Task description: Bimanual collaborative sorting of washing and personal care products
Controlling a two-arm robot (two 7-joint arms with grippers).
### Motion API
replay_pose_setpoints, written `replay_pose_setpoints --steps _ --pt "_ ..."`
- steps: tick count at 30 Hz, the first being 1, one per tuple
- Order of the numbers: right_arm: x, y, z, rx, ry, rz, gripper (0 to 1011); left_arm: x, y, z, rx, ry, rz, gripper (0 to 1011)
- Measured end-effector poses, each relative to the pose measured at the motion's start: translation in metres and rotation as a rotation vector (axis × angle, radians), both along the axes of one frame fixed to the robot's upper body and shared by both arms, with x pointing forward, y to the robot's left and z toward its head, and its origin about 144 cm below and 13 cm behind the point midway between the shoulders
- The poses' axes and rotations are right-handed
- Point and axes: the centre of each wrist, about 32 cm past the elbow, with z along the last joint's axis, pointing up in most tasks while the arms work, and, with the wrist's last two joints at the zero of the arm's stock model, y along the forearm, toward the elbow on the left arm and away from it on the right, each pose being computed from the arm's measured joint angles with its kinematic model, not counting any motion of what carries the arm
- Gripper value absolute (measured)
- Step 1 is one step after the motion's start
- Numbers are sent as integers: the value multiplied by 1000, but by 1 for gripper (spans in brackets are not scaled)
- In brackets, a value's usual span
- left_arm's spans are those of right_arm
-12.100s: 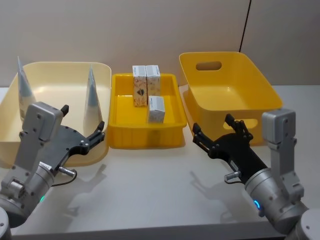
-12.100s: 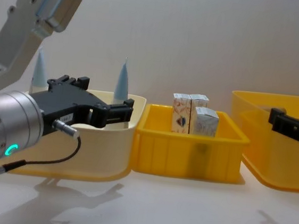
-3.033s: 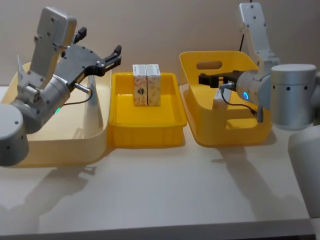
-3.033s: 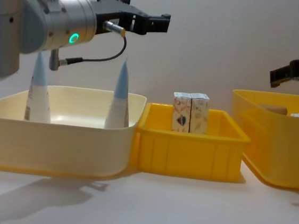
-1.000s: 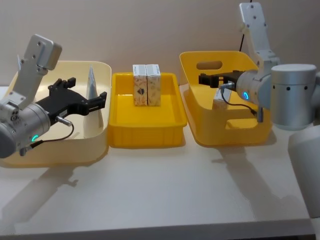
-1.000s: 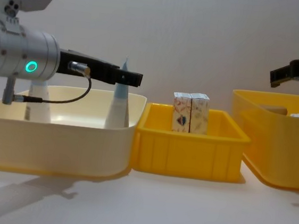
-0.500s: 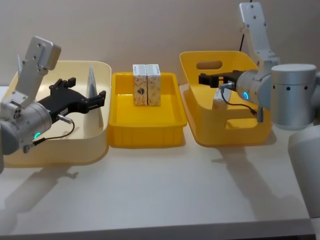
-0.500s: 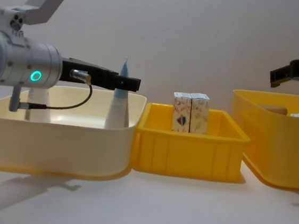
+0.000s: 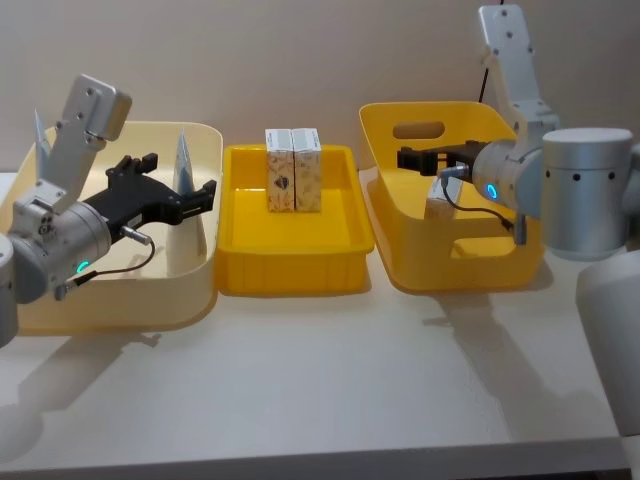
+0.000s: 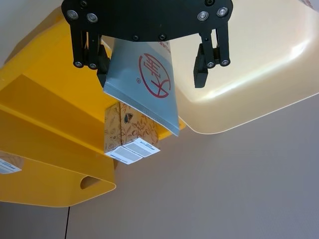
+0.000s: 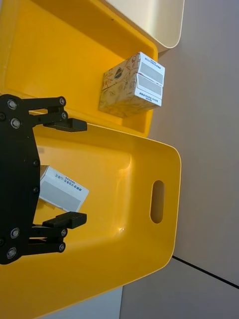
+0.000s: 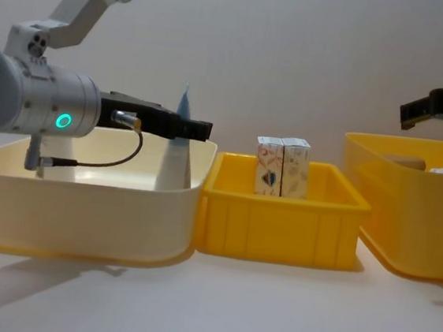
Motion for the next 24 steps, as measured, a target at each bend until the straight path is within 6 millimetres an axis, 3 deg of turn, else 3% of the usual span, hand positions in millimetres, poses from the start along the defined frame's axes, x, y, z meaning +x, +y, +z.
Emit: replay_pose_setpoints --steps 5,10,24 --pt "0 0 0 0 0 0 1001 3 -1 -1 5 -3 -1 992" --pt "0 0 0 0 0 0 1001 4 -1 -2 7 -5 -2 905" --pt "0 0 0 0 0 0 1001 6 -1 -4 11 -6 -3 460"
